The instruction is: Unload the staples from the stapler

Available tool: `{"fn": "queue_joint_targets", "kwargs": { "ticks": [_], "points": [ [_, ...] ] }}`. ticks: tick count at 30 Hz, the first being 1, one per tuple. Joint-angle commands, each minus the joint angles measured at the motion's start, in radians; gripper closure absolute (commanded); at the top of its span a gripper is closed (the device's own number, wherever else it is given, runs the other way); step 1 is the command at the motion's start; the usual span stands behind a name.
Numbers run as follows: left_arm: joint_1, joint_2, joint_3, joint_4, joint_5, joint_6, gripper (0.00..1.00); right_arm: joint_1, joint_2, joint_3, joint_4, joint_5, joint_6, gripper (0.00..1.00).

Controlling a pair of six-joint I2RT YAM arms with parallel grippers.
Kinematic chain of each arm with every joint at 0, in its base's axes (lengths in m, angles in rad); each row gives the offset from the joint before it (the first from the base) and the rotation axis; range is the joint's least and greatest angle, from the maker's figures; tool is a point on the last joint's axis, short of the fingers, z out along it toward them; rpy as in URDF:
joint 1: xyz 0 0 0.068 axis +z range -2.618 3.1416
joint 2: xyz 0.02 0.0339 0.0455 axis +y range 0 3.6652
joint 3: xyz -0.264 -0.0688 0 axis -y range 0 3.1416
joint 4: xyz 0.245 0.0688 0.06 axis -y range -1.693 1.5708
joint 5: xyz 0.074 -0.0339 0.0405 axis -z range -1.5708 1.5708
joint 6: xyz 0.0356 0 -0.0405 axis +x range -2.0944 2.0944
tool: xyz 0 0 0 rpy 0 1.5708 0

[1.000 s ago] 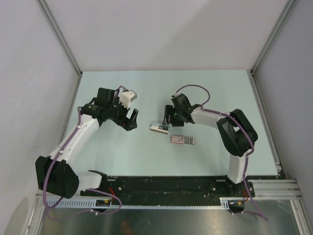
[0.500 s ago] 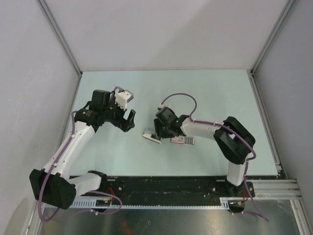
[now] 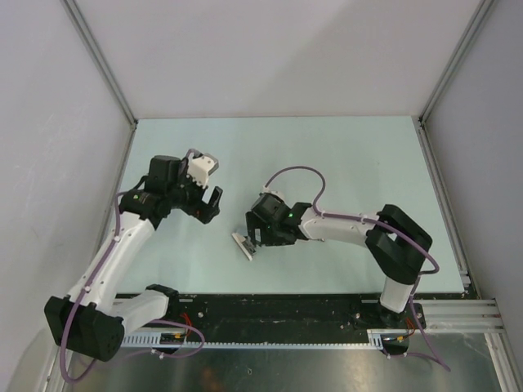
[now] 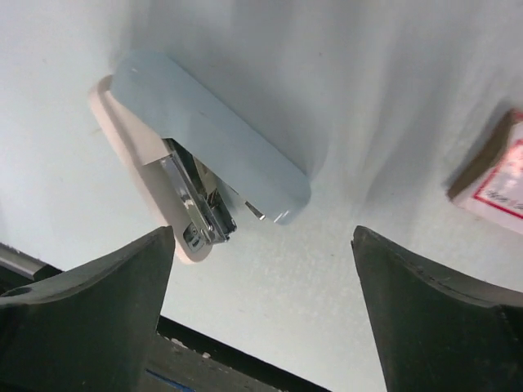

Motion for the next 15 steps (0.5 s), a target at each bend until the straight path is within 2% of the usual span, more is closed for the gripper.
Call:
{"fn": "queue_joint_targets", "kwargs": {
  "ticks": [1,5,9,11,13,14,15],
  "points": [
    [-0.004,-0.048,-0.016,0.009,-0.026,0.036,0.01,-0.018,-0.117,-0.001,-0.006,0.085,-0.105,0.02],
    [-0.004,-0.040,-0.038,0.011,-0.020,0.060,0.01,-0.039,-0.132,-0.005,0.052,0.094,-0.252,0.01],
    [-0.004,-0.031,-0.042,0.010,-0.019,0.068,0.00,-0.145,-0.100,-0.006,0.106,-0.005,-0.258,0.03],
    [-0.004,-0.037,-0.039,0.010,-0.008,0.070,0.00,-0.228,-0.078,-0.006,0.144,-0.121,-0.238,0.17],
    [-0.005,-0.046,-0.034,0.011,0.005,0.064,0.01,-0.306,-0.060,-0.006,0.186,-0.228,-0.235,0.35],
    [-0.007,-0.051,-0.036,0.011,0.015,0.060,0.01,-0.329,-0.062,-0.004,0.198,-0.225,-0.240,0.39],
    [-0.012,-0.057,-0.040,0.011,0.024,0.056,0.01,-0.331,-0.071,0.004,0.185,-0.142,-0.253,0.40]
  ]
}}
